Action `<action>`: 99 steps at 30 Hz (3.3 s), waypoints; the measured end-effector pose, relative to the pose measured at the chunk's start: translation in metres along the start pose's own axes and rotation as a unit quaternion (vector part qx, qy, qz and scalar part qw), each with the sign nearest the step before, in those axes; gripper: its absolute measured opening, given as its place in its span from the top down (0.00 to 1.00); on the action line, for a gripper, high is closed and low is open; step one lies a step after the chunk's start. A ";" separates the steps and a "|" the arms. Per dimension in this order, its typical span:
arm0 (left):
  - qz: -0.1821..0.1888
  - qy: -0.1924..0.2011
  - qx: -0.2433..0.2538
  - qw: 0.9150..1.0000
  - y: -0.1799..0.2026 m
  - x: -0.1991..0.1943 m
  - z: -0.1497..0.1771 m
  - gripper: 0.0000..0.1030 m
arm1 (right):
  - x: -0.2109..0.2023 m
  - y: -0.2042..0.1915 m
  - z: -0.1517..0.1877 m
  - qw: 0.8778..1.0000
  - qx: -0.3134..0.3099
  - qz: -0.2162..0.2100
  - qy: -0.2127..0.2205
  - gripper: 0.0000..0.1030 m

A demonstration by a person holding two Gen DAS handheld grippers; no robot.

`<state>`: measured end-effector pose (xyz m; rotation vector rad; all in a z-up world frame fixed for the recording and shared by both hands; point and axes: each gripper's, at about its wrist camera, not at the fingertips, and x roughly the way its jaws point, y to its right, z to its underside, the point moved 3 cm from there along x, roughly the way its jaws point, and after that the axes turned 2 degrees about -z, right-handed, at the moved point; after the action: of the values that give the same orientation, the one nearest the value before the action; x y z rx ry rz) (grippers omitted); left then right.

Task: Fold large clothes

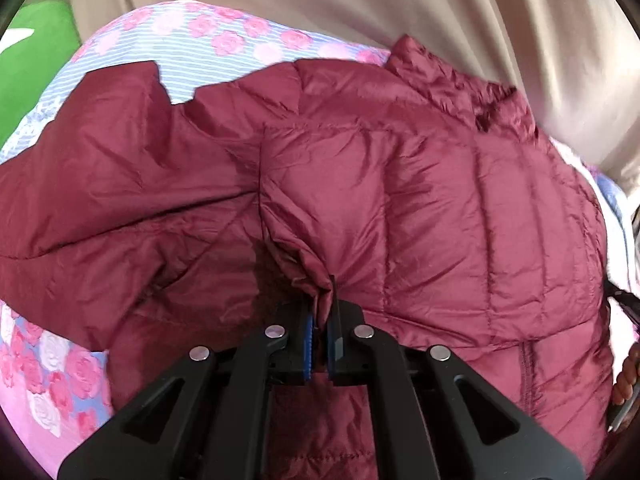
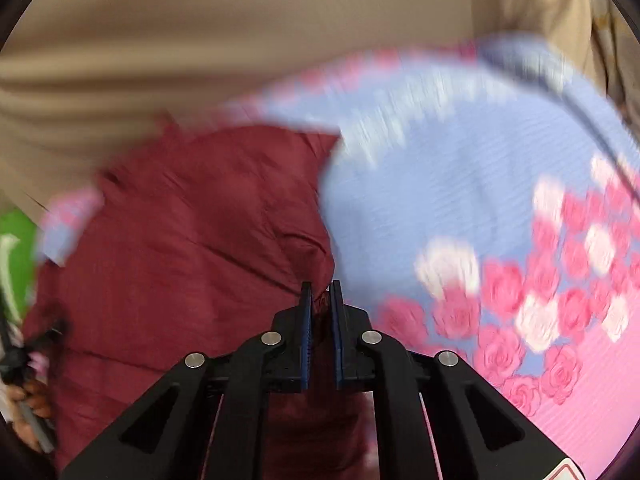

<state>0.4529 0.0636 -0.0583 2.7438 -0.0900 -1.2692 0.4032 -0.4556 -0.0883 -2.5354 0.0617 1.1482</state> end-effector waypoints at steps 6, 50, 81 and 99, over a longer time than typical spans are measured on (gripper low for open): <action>-0.023 0.019 0.022 0.999 0.011 0.002 0.004 0.96 | -0.032 -0.013 -0.022 0.999 -0.011 0.032 0.042 0.90; 0.010 0.062 -0.067 0.996 -0.039 -0.057 0.032 0.50 | -0.041 -0.051 0.024 0.994 -0.072 0.085 0.017 0.78; -0.020 0.157 -0.260 0.953 -0.287 -0.165 -0.047 1.00 | -0.151 -0.108 0.171 0.998 -0.058 0.029 -0.006 0.60; 0.143 -0.011 0.143 0.979 0.219 -0.048 0.019 0.92 | -0.168 -0.088 0.183 0.998 -0.052 0.020 -0.001 0.49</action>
<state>0.4059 -0.1500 -0.0057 2.8068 -0.6927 -1.2910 0.1753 -0.3294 -0.0498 -2.6345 0.0543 1.1974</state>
